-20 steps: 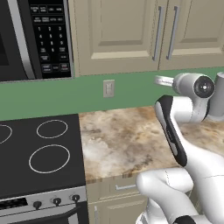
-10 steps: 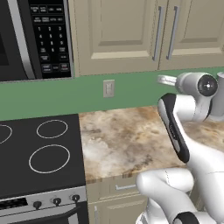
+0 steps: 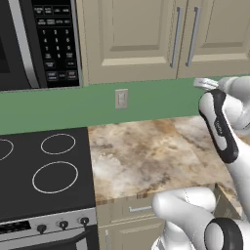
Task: Open the cabinet, retrieve the rolling pin, and place it next to the meat on the cutting board to prepare for tenderizing.
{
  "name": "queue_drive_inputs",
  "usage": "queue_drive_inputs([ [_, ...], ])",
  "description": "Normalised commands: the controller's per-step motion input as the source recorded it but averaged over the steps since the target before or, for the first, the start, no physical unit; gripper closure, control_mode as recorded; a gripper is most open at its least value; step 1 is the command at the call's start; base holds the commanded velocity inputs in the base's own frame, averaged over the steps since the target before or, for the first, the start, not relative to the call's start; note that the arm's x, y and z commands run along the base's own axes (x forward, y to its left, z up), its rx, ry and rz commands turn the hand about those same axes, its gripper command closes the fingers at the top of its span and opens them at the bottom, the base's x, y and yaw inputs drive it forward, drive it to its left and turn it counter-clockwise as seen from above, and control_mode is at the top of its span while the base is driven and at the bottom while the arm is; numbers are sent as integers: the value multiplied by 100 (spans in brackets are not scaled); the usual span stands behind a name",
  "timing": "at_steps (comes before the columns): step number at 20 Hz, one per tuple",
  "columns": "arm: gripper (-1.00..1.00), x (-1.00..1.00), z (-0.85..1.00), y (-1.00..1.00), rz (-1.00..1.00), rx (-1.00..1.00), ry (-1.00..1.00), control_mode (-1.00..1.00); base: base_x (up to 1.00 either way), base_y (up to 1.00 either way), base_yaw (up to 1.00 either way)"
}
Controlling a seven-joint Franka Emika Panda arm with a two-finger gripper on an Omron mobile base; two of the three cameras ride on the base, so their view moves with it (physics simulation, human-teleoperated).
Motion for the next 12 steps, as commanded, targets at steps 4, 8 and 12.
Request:
queue_drive_inputs([
  [4, -100, 0, 39, -17, 13, 3, -15, -100, 0, 0, 0],
  [8, -100, -2, 32, 50, 14, -3, -12, -100, 0, 0, 0],
  [12, -100, -25, 16, 54, 3, -7, -29, -100, 0, 0, 0],
])
